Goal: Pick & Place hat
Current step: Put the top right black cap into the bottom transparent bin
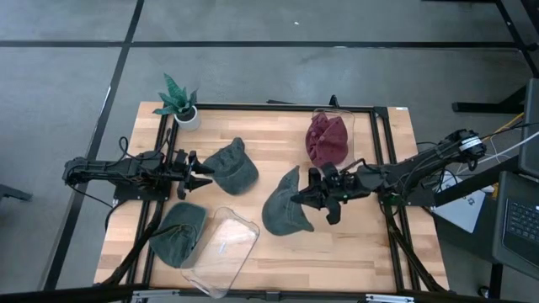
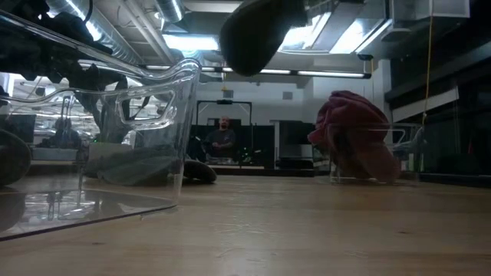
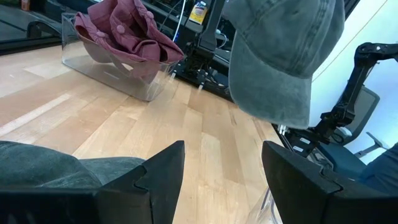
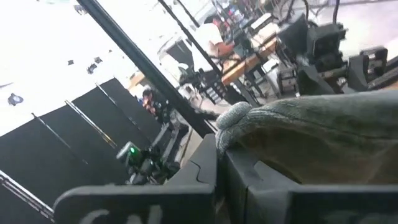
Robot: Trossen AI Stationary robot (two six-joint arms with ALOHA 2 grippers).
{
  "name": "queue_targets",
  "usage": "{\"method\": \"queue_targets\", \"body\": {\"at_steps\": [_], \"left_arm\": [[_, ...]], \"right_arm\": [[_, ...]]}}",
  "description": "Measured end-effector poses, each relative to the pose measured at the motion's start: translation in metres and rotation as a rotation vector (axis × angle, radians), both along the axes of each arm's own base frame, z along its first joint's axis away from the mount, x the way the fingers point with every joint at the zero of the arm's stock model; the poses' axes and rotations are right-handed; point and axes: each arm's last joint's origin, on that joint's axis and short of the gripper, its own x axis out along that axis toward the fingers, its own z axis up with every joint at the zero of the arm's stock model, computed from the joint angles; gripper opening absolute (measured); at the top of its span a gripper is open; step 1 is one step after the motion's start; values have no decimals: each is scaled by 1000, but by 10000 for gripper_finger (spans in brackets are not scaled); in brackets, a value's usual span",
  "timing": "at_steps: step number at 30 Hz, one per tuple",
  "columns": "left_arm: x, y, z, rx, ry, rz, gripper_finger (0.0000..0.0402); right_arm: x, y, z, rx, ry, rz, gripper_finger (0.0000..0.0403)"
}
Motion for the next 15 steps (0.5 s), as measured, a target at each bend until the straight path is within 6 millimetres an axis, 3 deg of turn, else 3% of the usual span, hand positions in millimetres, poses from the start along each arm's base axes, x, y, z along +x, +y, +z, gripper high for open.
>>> {"method": "queue_targets", "body": {"at_steps": [15], "left_arm": [[0,0,0,0,0,0,210]], "right_arm": [[-1,0,2,188,7,-76,6]]}}
